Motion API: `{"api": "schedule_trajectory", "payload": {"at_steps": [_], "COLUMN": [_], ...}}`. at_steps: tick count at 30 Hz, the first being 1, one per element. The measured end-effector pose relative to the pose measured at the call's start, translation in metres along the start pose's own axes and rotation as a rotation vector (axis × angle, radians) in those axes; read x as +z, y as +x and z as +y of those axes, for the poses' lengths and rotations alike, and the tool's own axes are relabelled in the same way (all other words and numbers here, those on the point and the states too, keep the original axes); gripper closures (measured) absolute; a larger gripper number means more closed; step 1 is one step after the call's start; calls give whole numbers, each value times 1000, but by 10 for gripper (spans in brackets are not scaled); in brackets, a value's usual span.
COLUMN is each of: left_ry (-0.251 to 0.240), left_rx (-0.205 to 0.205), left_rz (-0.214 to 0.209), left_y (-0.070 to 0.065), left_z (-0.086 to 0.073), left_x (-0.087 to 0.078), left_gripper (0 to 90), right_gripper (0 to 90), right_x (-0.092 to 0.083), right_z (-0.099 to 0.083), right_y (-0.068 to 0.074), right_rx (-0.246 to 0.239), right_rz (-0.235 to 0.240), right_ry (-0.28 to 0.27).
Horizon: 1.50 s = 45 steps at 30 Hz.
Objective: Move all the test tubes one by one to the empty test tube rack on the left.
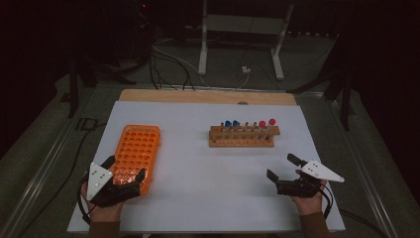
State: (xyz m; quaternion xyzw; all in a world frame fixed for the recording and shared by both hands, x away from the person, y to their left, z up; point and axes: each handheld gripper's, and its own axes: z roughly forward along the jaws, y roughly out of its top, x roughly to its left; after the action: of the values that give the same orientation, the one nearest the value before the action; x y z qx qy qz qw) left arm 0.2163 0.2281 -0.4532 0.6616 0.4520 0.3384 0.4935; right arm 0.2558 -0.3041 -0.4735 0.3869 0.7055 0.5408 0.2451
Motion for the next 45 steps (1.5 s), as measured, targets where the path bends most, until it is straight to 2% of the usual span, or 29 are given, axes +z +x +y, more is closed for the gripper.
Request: {"api": "schedule_trajectory", "payload": {"at_steps": [5,9,18,22,23,26,33,36,38,40,43,44,45], "left_ry": [1,-2,6,11,10,12,15,17,20,25,25,24,24], "left_rx": [-4,-8,-25,-29,-31,-30,-30,-31,-31,-32,-32,-35,-35], "left_rz": [3,10,9,12,12,11,12,14,15,13,13,13,13], "left_y": [0,-1,-1,0,0,0,1,1,1,1,1,1,1], "left_z": [0,1,0,0,0,0,-1,-1,-1,-2,-2,-3,-3], "left_x": [0,0,3,4,4,4,5,5,6,6,7,7,7], "left_gripper": [2,2,2,2,2,2,2,2,2,2,2,2,2], "right_gripper": [9,10,36,61,61,83,127,164,217,263,381,449,449], "right_x": [1,0,3,11,11,20,37,45,50,55,64,70,70], "right_z": [0,2,22,38,38,55,70,75,76,77,75,71,71], "right_y": [0,0,-9,-18,-18,-24,-36,-45,-50,-56,-65,-69,-69], "right_rx": [-2,18,47,24,24,11,16,25,24,43,79,79,79], "right_rz": [-2,1,-9,-25,-25,-48,-70,-80,-106,-126,-127,-142,-142], "right_ry": [2,1,23,52,52,52,57,64,75,82,99,115,115]}}
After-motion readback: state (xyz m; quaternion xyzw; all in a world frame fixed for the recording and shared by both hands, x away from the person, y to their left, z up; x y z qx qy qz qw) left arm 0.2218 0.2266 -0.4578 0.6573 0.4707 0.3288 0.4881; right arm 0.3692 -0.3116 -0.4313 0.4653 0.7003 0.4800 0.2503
